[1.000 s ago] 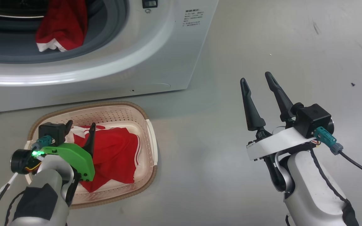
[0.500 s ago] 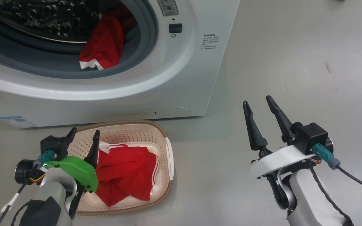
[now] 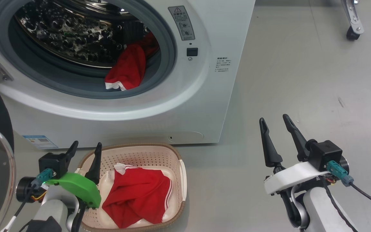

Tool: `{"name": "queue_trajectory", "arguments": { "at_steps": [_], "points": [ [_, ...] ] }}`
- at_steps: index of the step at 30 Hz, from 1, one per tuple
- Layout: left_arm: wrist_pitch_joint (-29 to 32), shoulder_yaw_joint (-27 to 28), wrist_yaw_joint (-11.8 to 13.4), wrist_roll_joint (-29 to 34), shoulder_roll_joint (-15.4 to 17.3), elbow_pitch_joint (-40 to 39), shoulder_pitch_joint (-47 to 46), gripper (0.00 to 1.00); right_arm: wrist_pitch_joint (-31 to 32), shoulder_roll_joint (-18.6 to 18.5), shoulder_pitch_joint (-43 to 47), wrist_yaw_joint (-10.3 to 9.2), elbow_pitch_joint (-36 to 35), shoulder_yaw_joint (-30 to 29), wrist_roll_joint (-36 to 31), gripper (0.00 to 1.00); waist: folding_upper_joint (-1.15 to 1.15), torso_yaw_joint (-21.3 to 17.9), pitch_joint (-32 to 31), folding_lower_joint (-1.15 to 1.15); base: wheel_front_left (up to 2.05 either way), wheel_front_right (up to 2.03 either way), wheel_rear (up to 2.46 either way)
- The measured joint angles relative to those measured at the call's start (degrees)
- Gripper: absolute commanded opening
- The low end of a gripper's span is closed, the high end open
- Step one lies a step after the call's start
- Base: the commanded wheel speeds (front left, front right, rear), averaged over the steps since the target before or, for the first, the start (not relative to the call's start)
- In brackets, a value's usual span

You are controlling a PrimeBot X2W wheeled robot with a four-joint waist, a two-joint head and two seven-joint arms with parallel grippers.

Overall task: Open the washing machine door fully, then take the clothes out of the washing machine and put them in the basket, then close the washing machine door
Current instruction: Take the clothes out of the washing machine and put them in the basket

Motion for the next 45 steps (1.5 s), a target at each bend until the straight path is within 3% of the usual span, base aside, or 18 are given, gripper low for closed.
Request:
{"name": "queue_trajectory", "arguments": {
  "at_steps": [20, 45],
  "points": [
    [0.0, 3.4, 0.4, 0.4, -0.1, -14.6, 8.2, 1.0, 0.0, 0.1, 3.1, 0.67, -1.2, -0.2, 0.0, 1.0, 0.0, 1.3, -4.3, 0.0, 0.0, 0.0, 0.0],
    [-0.1, 3.9, 0.6, 2.2, -0.4, -22.3, 13.2, 1.0, 0.0, 0.1, 3.8, 0.66, -1.7, -0.3, 0.0, 1.0, 0.0, -0.1, -4.3, 0.0, 0.0, 0.0, 0.0]
  ]
}}
